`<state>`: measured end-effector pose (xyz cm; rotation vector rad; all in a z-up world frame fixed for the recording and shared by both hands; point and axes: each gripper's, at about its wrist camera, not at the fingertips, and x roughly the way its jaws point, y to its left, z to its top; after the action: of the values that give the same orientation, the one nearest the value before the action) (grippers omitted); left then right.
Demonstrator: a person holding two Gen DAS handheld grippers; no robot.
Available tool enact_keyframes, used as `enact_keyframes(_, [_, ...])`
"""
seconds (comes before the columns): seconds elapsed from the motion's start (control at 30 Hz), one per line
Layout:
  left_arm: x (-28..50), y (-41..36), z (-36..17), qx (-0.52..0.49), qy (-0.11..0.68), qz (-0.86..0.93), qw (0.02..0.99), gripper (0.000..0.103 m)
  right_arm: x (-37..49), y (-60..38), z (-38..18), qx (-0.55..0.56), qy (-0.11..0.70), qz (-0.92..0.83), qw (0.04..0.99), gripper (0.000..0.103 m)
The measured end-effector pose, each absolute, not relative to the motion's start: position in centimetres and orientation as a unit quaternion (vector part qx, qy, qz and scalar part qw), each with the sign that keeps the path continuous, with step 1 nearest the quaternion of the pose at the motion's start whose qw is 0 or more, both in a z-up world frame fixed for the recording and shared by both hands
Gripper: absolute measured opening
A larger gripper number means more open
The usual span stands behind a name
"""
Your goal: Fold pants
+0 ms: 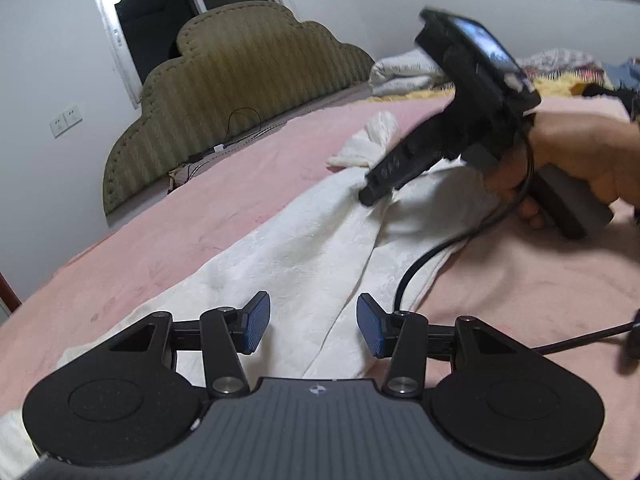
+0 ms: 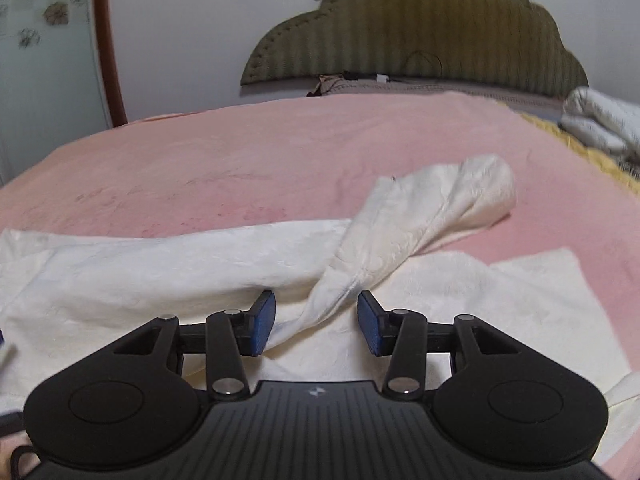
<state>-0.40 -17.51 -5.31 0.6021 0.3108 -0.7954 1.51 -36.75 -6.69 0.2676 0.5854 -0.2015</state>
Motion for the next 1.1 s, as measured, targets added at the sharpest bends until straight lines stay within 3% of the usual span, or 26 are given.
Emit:
enact_keyframes(0.03, [-0.3,-17.9,-5.7,0.294,0.147,-0.378,0.866,0.054,1.3,-37.4,-6.8,0.158,0.28,-0.096,0.942,0.04])
enact_keyframes(0.07, [-0.1,-18.1,-5.9,0.298,0.148,-0.376,0.865,0.054,0.9,-38.1,-6.9,0.181,0.271,-0.098,0.94,0.027])
enact_keyframes(0.17, [0.6,-18.6,-6.3,0.298,0.157,-0.379,0.862,0.054,-0.2,-40.0,-7.5,0.264,0.248,-0.085,0.928,0.017])
enact_keyframes(0.33, [1.7,-19.8,-6.6,0.312,0.158,-0.377,0.858,0.054,-2.1,-40.8,-7.3,0.335,0.214,-0.068,0.915,0.01])
enact_keyframes(0.43, [2.0,-20.4,-6.9,0.321,0.152,-0.368,0.859,0.054,-3.2,-41.1,-6.0,0.359,0.188,-0.052,0.913,0.01])
enact_keyframes(0.57, [2.5,-20.3,-6.7,0.301,0.166,-0.376,0.861,0.006,-4.3,-41.0,-4.9,0.351,0.187,-0.045,0.916,0.009])
enact_keyframes(0.9, [2.0,-18.4,-6.7,0.252,0.189,-0.45,0.835,0.003,-6.9,-41.2,-7.2,0.322,0.274,-0.078,0.903,0.012])
enact_keyframes(1.1, [3.6,-17.9,-7.1,0.214,0.221,-0.463,0.831,0.003,-5.7,-42.7,-6.0,0.308,0.254,-0.157,0.903,0.034])
